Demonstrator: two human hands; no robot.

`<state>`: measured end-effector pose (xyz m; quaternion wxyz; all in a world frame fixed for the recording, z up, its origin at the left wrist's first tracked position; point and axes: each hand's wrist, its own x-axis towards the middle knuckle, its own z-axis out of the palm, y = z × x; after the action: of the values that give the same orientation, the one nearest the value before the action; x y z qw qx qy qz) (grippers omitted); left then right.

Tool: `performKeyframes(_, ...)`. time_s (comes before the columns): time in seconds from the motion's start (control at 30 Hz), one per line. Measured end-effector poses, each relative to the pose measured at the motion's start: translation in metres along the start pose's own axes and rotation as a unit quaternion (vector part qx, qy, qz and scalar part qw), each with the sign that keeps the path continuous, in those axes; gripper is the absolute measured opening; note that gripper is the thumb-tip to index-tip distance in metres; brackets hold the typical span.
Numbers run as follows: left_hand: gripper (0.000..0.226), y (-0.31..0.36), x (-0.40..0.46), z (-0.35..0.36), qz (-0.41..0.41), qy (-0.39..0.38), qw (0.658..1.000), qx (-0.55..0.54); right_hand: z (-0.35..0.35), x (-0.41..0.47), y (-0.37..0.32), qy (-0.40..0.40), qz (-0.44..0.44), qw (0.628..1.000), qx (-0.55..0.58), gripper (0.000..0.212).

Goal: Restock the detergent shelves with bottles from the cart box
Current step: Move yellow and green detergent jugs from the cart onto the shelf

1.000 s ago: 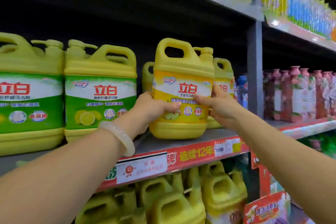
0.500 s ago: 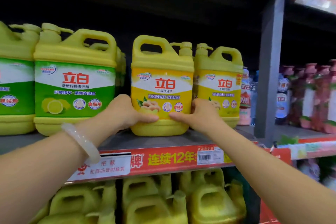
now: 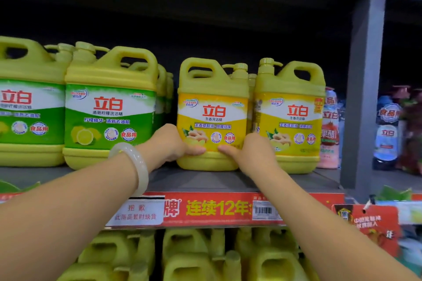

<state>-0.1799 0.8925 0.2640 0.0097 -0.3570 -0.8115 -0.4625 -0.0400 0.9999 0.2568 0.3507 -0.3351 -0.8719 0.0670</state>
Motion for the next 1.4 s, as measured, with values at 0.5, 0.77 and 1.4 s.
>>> performKeyframes(0.5,0.057,0.020,-0.061,-0.006,0.043,0.039,0.987,0.147,-0.006,-0.017,0.003,0.046,0.037,0.998,0.006,0.055)
performKeyframes(0.77,0.037,-0.013,-0.154,-0.080,0.156,0.088,0.874,0.452,-0.022,-0.061,-0.060,0.076,-0.220,0.972,-0.026,0.046)
performKeyframes(1.4,0.036,-0.355,-0.520,-0.392,-0.386,-0.085,0.736,0.549,0.173,-0.461,-0.464,-0.346,-0.606,0.716,-0.025,0.039)
